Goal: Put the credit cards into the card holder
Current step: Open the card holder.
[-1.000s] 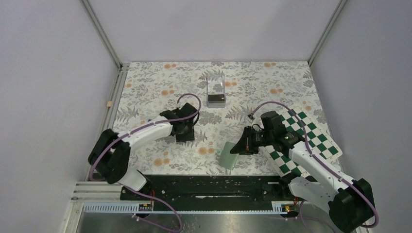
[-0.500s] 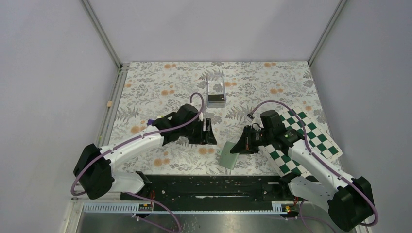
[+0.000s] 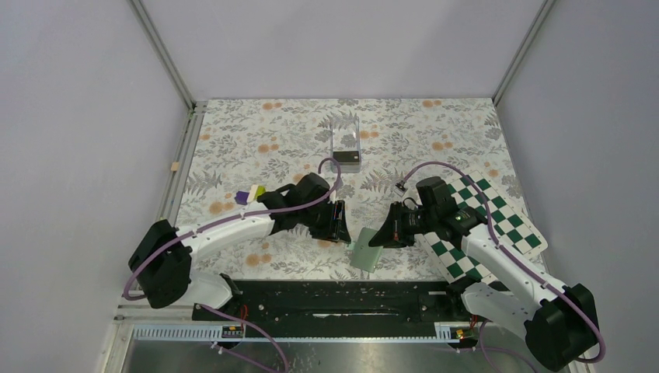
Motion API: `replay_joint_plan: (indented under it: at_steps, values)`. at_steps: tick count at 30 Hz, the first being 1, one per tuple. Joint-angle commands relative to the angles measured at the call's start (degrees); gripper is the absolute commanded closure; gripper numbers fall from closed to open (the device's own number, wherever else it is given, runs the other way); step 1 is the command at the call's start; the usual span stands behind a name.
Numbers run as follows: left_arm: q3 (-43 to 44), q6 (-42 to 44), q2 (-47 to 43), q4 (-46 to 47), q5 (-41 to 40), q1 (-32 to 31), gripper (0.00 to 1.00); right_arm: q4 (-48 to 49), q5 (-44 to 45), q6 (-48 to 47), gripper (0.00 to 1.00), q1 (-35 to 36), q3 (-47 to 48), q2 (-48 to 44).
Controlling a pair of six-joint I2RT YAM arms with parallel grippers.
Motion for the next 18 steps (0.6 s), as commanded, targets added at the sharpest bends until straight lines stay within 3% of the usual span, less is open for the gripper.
replay_joint_plan:
  at_steps: [1, 10, 12, 14, 18]
  values:
    - [1.17, 0.16, 1.13, 3.29, 0.83, -0.52, 0.55, 0.11, -1.33, -0.43, 1.00, 0.18, 1.74, -0.96]
    - [1.93, -0.37, 3.50, 7.14, 4.46, -1.25, 0.54, 0.06, -1.51, -0.51, 1.00, 0.17, 1.78, -0.87]
    - [1.49, -0.37, 3.50, 7.17, 4.31, -1.30, 0.62, 0.13, -1.58, -0.50, 1.00, 0.18, 1.70, -0.74]
    - [1.31, -0.44, 3.31, 7.15, 4.35, -1.32, 0.78, 0.11, -1.58, -0.59, 1.00, 0.18, 1.78, -0.68]
    - [1.04, -0.70, 2.94, 7.10, 4.47, -1.32, 1.00, 0.11, -1.11, -0.59, 1.00, 0.18, 1.93, -0.39]
